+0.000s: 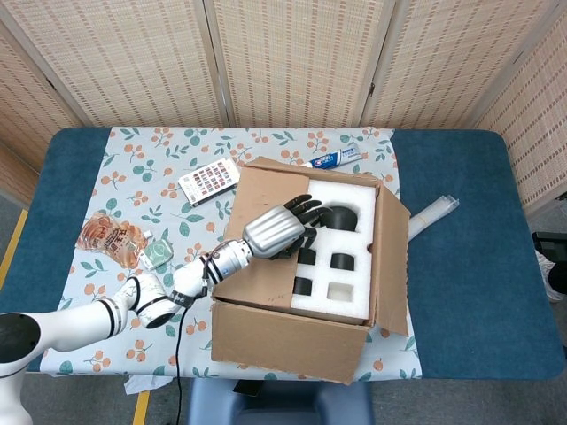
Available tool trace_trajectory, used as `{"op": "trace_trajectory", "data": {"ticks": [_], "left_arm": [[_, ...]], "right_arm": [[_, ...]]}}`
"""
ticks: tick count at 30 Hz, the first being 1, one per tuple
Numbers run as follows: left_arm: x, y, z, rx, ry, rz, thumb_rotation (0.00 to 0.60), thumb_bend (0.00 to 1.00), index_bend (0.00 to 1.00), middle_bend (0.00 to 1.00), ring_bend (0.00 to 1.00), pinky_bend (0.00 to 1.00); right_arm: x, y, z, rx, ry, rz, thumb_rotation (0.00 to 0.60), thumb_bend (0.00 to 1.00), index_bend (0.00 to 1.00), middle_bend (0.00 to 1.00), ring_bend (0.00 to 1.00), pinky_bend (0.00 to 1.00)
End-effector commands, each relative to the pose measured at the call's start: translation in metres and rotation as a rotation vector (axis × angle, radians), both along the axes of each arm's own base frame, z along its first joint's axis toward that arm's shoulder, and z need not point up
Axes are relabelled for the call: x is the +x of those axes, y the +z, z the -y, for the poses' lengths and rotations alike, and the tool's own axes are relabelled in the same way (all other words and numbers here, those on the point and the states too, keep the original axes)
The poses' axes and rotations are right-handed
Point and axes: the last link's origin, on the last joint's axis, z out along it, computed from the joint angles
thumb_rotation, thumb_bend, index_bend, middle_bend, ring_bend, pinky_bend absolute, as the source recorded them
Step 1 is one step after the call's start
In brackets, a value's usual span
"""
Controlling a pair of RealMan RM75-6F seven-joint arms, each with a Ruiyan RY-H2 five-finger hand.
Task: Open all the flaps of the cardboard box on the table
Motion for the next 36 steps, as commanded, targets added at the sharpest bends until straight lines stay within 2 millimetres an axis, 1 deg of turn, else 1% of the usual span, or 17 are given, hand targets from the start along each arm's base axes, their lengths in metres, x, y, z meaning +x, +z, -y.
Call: {"op": "trace_trajectory", "data": {"ticks": [1, 6, 11, 13, 18, 20, 30, 36], "left_arm": [[0.0, -0.005, -0.001, 0.015, -0.007, -0.011, 0.6, 0.89, 0.55, 0.11, 0.0, 0.0], [-0.006, -0.012, -0.002, 0.028, 0.0, -0.035, 0.6, 0.89, 0.54, 0.11, 0.0, 0.0], [-0.011, -0.013, -0.004, 0.048, -0.003, -0.058, 0.6, 0.89, 0.55, 0.11, 0.0, 0.0], [-0.013, -0.013, -0.004, 0.052, -0.002, -0.067, 0.6, 0.9, 0.55, 0.11, 0.0, 0.0], [-0.016, -0.012, -0.004, 0.051, 0.006, -0.08, 0.6, 0.99, 0.55, 0.11, 0.0, 0.0], [-0.017, -0.011, -0.004, 0.051, 0.005, -0.086, 0.6, 1.0, 0.55, 0.11, 0.0, 0.0], [-0.021, -0.007, -0.005, 0.052, 0.009, -0.116, 0.6, 1.0, 0.55, 0.11, 0.0, 0.0], [-0.02, -0.007, -0.005, 0.069, -0.004, -0.132, 0.6, 1.0, 0.55, 0.11, 0.0, 0.0]], "right_arm": [[-0.001, 0.002, -0.001, -0.007, -0.005, 0.005, 0.338, 0.53, 0.23, 0.0, 0.0, 0.0], [-0.005, 0.005, -0.003, -0.018, -0.013, 0.017, 0.34, 0.53, 0.23, 0.0, 0.0, 0.0], [-0.008, 0.009, -0.005, -0.026, -0.022, 0.025, 0.34, 0.53, 0.23, 0.0, 0.0, 0.0], [-0.008, 0.009, -0.005, -0.026, -0.022, 0.026, 0.34, 0.53, 0.23, 0.0, 0.0, 0.0], [-0.008, 0.009, -0.005, -0.024, -0.021, 0.03, 0.338, 0.53, 0.23, 0.0, 0.0, 0.0], [-0.008, 0.01, -0.005, -0.026, -0.02, 0.032, 0.34, 0.53, 0.23, 0.0, 0.0, 0.0], [-0.007, 0.007, -0.004, -0.014, -0.02, 0.028, 0.34, 0.53, 0.23, 0.0, 0.0, 0.0], [-0.007, 0.007, -0.003, -0.011, -0.025, 0.029, 0.34, 0.53, 0.23, 0.0, 0.0, 0.0]]}}
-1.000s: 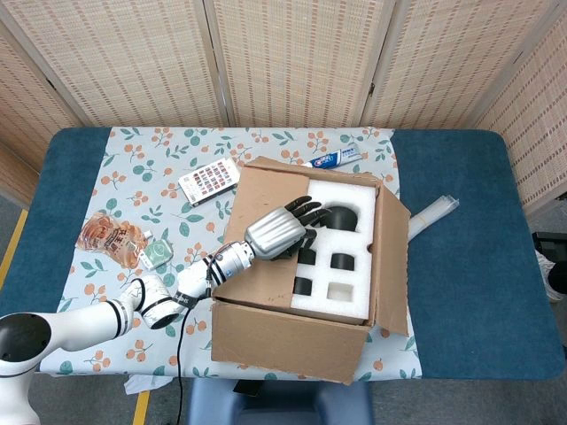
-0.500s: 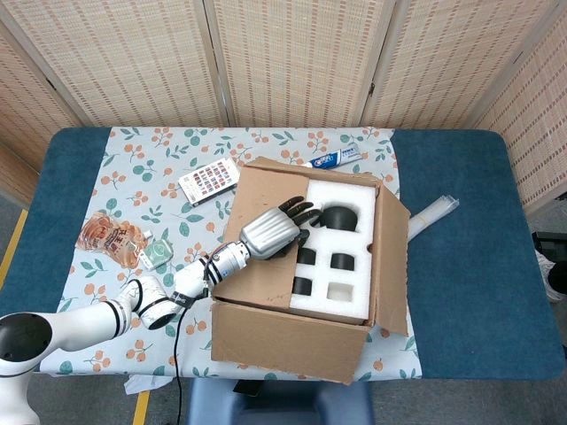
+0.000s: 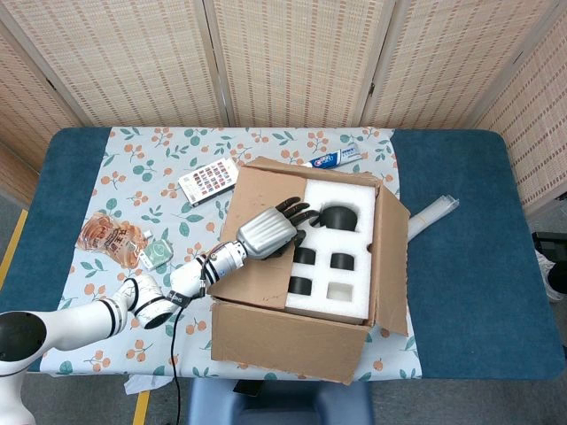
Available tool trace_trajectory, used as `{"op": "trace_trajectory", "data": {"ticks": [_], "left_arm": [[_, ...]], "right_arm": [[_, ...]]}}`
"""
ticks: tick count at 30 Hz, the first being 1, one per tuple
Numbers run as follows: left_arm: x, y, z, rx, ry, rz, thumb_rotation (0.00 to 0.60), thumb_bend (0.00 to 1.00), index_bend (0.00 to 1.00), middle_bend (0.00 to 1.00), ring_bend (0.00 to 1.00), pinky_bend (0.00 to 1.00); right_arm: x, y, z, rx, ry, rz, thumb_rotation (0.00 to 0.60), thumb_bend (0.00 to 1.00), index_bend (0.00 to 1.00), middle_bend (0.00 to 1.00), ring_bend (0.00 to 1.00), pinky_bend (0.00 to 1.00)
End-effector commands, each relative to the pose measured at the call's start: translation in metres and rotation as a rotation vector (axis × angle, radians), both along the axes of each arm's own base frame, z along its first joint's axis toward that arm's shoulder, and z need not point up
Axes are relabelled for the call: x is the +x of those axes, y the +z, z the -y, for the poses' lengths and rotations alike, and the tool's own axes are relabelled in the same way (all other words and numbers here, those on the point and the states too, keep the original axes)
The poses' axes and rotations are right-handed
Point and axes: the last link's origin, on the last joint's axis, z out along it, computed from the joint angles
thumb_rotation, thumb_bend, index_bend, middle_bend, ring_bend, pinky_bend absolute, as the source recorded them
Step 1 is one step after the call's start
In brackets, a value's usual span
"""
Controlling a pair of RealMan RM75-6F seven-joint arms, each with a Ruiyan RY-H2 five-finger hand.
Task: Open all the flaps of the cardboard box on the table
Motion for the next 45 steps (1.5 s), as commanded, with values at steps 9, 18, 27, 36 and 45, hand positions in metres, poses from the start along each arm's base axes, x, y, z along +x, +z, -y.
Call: {"op": "trace_trajectory", "data": {"ticks": [9, 18, 27, 36, 45], "left_arm": [[0.004, 0.003, 0.002, 0.046, -0.028, -0.016, 0.6, 1.0, 0.55, 0.11, 0.0, 0.0], [0.005, 0.008, 0.007, 0.139, -0.082, -0.062, 0.6, 1.0, 0.55, 0.11, 0.0, 0.0], [0.01, 0.019, 0.018, 0.212, -0.108, -0.061, 0.6, 1.0, 0.56, 0.11, 0.0, 0.0], [0.013, 0.031, 0.022, 0.318, -0.128, -0.095, 0.6, 1.0, 0.56, 0.11, 0.0, 0.0], [0.015, 0.049, 0.025, 0.419, -0.117, -0.139, 0.6, 1.0, 0.56, 0.11, 0.0, 0.0]], "right_arm": [[0.001, -0.001, 0.001, 0.013, 0.004, -0.001, 0.34, 0.53, 0.23, 0.0, 0.0, 0.0], [0.001, -0.001, 0.0, 0.019, 0.012, 0.002, 0.34, 0.53, 0.23, 0.0, 0.0, 0.0], [0.002, -0.001, -0.002, 0.023, 0.021, 0.009, 0.34, 0.53, 0.23, 0.0, 0.0, 0.0], [0.003, -0.002, -0.004, 0.028, 0.034, 0.012, 0.338, 0.53, 0.23, 0.0, 0.0, 0.0], [0.004, -0.001, -0.006, 0.029, 0.041, 0.016, 0.34, 0.53, 0.23, 0.0, 0.0, 0.0]]}}
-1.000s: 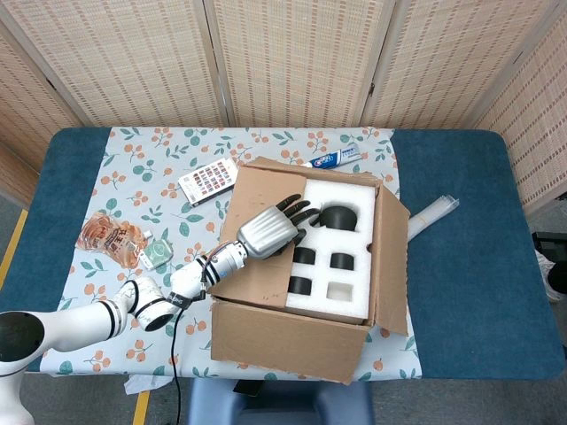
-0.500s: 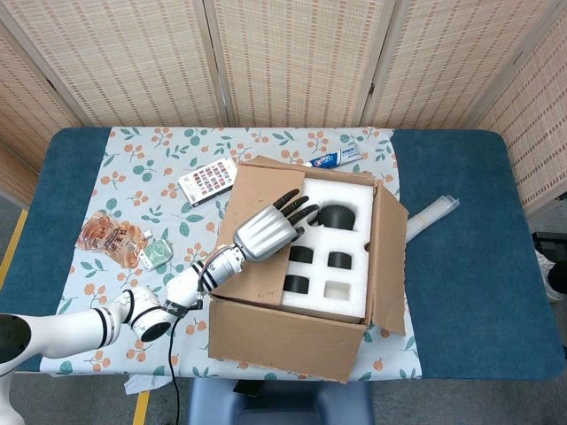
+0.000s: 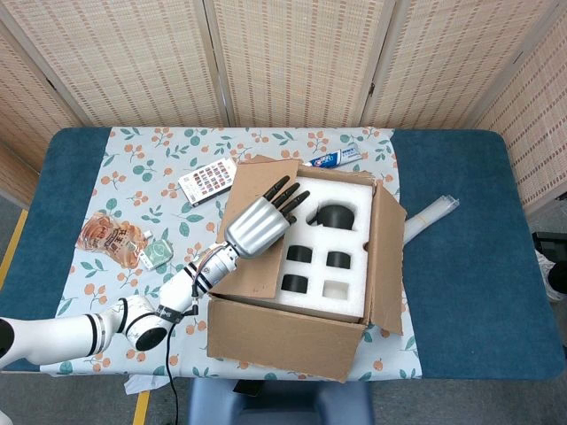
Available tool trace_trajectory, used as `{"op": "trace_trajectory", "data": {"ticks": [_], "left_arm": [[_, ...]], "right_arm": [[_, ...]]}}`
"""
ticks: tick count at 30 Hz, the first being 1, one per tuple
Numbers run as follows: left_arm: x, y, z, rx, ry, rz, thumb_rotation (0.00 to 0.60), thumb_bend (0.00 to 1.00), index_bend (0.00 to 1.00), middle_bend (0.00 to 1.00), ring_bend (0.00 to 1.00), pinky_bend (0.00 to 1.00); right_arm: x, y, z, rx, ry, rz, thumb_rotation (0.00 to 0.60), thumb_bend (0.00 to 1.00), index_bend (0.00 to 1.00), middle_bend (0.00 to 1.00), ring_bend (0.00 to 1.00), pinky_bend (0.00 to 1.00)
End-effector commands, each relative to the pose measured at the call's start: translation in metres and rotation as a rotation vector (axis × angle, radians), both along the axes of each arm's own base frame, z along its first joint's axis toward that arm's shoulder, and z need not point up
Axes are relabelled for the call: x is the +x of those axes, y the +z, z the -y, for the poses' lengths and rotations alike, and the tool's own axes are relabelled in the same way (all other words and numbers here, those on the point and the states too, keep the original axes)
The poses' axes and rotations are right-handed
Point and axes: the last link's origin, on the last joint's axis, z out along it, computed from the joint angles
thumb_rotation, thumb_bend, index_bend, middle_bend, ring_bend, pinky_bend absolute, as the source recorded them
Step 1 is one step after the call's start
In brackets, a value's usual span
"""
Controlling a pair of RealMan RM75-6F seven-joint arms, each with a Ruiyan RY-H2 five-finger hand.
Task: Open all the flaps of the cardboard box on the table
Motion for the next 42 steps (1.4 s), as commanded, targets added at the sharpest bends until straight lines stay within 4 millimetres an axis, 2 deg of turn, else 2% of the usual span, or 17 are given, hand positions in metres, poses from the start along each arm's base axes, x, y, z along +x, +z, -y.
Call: {"op": "trace_trajectory", "data": {"ticks": [1, 10, 18, 31, 42], "left_arm": [[0.001, 0.011, 0.001, 0.045, 0.012, -0.005, 0.6, 1.0, 0.56, 0.11, 0.0, 0.0], [-0.006, 0.028, -0.004, 0.116, 0.049, -0.029, 0.6, 1.0, 0.55, 0.11, 0.0, 0.0], [-0.014, 0.047, -0.014, 0.164, 0.095, -0.019, 0.6, 1.0, 0.48, 0.11, 0.0, 0.0], [-0.016, 0.071, -0.015, 0.212, 0.098, 0.005, 0.6, 1.0, 0.46, 0.11, 0.0, 0.0], [-0.03, 0.084, -0.024, 0.237, 0.145, 0.008, 0.6, 1.0, 0.45, 0.11, 0.0, 0.0]], "right_arm": [[0.0, 0.0, 0.0, 0.001, 0.002, 0.0, 0.34, 0.53, 0.23, 0.0, 0.0, 0.0], [0.001, -0.001, -0.001, 0.008, 0.007, -0.001, 0.34, 0.53, 0.23, 0.0, 0.0, 0.0], [0.001, -0.003, 0.002, 0.016, 0.001, -0.004, 0.341, 0.53, 0.23, 0.0, 0.0, 0.0], [0.004, -0.007, 0.004, 0.024, 0.001, -0.018, 0.341, 0.53, 0.23, 0.0, 0.0, 0.0], [0.005, -0.009, 0.006, 0.032, -0.003, -0.023, 0.341, 0.53, 0.23, 0.0, 0.0, 0.0]]}}
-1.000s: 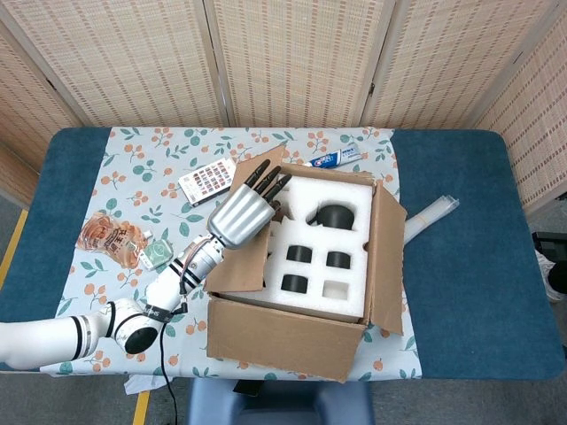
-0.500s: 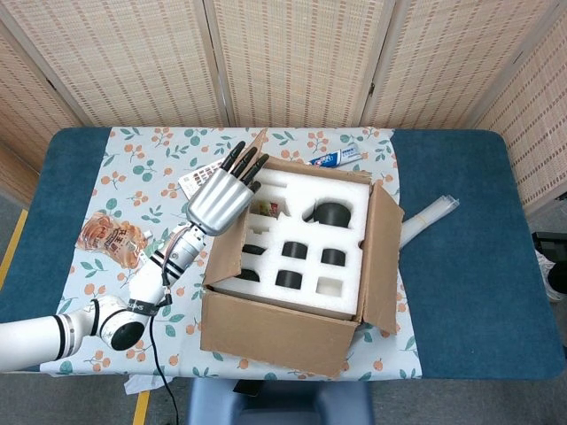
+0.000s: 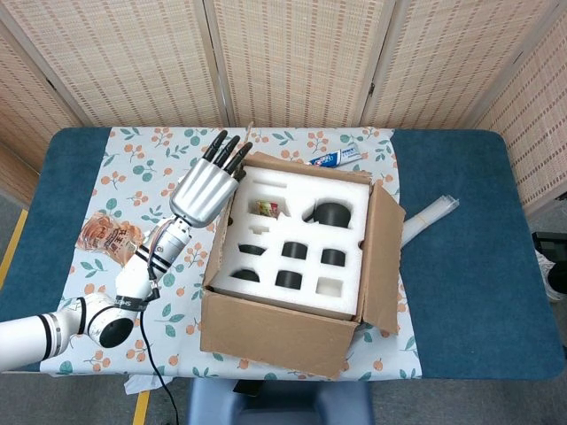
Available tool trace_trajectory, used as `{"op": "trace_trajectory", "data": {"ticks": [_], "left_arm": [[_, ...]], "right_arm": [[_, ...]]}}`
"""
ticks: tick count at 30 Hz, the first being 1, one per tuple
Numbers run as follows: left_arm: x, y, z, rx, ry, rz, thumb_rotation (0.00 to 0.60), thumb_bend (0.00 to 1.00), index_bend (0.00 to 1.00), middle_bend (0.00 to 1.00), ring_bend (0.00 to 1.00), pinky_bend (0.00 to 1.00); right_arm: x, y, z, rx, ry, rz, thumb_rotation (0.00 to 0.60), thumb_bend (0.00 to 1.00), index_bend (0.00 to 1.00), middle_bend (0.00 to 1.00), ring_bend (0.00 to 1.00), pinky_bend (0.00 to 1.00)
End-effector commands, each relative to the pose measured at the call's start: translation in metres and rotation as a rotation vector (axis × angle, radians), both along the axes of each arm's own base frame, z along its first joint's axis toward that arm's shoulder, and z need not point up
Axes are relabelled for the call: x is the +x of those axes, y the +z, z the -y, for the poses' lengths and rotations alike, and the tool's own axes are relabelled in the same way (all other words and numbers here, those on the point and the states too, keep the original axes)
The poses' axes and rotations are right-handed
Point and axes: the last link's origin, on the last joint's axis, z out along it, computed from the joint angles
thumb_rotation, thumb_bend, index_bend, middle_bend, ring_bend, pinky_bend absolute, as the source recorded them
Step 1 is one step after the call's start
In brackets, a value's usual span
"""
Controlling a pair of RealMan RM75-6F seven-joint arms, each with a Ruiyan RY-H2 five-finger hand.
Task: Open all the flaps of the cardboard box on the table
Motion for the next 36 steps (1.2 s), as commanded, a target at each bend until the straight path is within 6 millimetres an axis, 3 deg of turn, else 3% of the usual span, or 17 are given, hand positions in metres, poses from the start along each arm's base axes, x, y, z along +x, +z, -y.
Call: {"op": "trace_trajectory", "data": {"ticks": [1, 19, 31, 36], "left_arm": [[-0.003, 0.004, -0.003, 0.01, 0.011, 0.004, 0.6, 1.0, 0.45, 0.11, 0.0, 0.0], [-0.036, 0.042, -0.016, 0.1, 0.11, 0.069, 0.6, 1.0, 0.43, 0.11, 0.0, 0.0], [-0.093, 0.066, -0.019, 0.159, 0.291, 0.096, 0.6, 1.0, 0.41, 0.09, 0.0, 0.0], [-0.128, 0.074, -0.006, 0.127, 0.372, 0.208, 0.6, 1.0, 0.32, 0.08, 0.0, 0.0]], "right_arm": [[0.0, 0.0, 0.001, 0.002, -0.002, -0.001, 0.341, 0.53, 0.23, 0.0, 0.0, 0.0], [0.002, -0.004, 0.004, 0.005, -0.013, -0.014, 0.348, 0.53, 0.23, 0.0, 0.0, 0.0], [0.005, -0.008, 0.007, 0.021, -0.018, -0.031, 0.348, 0.53, 0.24, 0.0, 0.0, 0.0], [0.007, -0.013, 0.011, 0.047, -0.027, -0.049, 0.348, 0.53, 0.23, 0.0, 0.0, 0.0]]}}
